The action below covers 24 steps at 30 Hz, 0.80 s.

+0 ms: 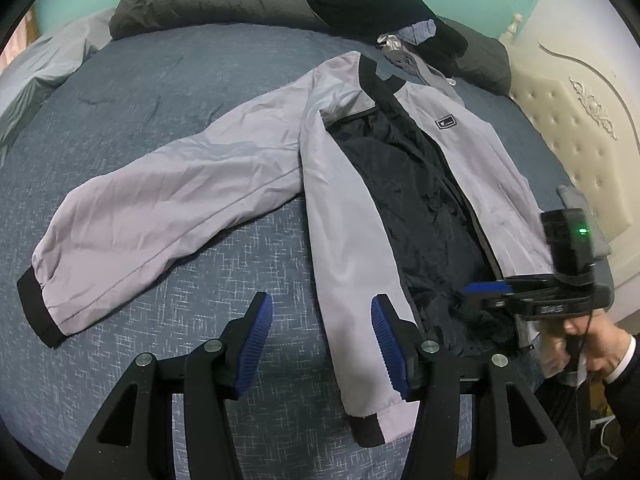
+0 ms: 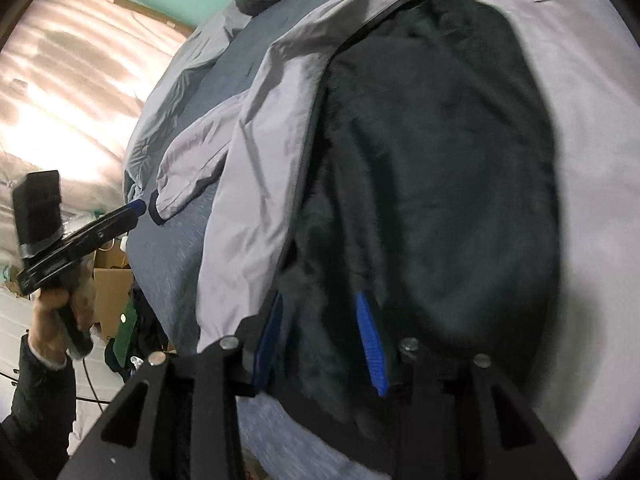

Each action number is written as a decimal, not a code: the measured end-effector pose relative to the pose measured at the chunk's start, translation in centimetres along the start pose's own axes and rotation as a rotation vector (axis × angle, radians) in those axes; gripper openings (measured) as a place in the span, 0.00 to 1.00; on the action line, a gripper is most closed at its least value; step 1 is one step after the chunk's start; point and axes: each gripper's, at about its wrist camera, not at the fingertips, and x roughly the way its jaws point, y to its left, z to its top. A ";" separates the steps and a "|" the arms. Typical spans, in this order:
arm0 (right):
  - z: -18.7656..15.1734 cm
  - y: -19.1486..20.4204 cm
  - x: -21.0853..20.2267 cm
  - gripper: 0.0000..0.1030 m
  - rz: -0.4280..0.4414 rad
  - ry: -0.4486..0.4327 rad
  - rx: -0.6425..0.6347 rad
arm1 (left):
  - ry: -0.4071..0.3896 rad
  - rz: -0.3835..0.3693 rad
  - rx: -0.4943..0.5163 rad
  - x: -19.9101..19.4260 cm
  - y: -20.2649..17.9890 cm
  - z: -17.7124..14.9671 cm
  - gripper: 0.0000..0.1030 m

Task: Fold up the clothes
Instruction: 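Fold the front panel over the black lining with the right gripper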

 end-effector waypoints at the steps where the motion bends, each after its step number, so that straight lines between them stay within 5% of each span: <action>1: 0.3 0.4 0.7 0.38 -0.002 0.004 -0.004 | -0.001 -0.001 -0.002 0.0 0.2 0.0 0.54; 19: 2.6 2.1 5.6 0.38 0.078 0.023 0.017 | 0.005 0.004 -0.042 0.4 2.7 -0.3 0.55; 22: 2.6 2.1 5.6 0.30 0.088 0.012 0.022 | 0.005 0.005 -0.042 0.2 2.6 -0.3 0.55; 24: 2.7 2.1 5.5 0.16 0.098 0.001 0.029 | 0.005 0.007 -0.039 0.1 2.5 -0.3 0.55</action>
